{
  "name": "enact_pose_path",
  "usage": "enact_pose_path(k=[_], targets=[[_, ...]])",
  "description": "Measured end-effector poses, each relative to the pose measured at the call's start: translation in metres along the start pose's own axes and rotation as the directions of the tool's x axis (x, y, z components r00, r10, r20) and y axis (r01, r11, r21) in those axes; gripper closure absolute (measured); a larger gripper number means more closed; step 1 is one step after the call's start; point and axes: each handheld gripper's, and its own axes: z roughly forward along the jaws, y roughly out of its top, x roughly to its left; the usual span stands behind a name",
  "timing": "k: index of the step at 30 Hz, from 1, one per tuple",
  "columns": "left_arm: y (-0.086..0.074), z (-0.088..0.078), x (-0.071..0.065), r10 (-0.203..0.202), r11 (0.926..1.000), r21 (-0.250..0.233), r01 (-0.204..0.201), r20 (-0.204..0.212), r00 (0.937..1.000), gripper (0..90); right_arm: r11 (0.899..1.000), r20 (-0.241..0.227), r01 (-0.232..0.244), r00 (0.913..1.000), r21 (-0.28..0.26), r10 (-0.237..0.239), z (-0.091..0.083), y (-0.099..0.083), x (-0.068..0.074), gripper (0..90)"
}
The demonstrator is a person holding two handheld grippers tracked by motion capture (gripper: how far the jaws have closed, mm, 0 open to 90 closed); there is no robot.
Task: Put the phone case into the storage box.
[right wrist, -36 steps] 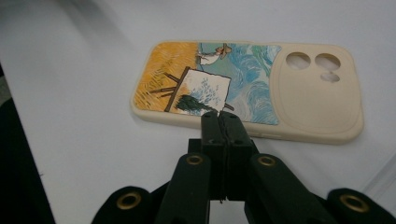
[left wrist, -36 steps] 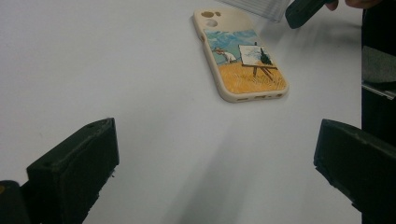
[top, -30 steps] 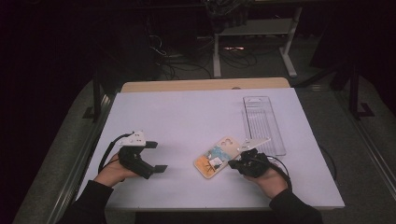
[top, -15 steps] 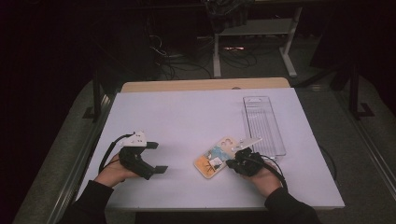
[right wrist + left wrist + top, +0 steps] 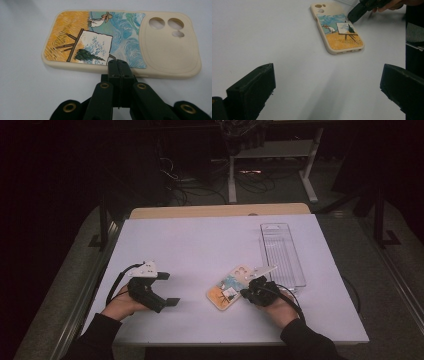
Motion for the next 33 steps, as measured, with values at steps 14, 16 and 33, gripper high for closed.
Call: enact_pose_path(k=[14,16,33], targets=[[0.0,0.0,0.0,-0.012,0.9998,-0.013,0.012,0.002,0.9999,0.0,1.0,0.004,0.011,0.9999,-0.016,-0.011,0.019,0.02,0.005,88.9],[0.0,0.0,0.0,-0.012,0.9998,-0.013,0.012,0.002,0.9999,0.0,1.0,-0.004,0.013,0.9999,-0.02,-0.013,0.023,0.025,0.005,88.9],[-0.001,-0.002,0.002,-0.02,0.9997,-0.012,0.02,-0.005,0.9998,0.0,0.997,-0.091,0.06,0.9938,-0.041,-0.064,0.06,0.062,0.018,88.9]])
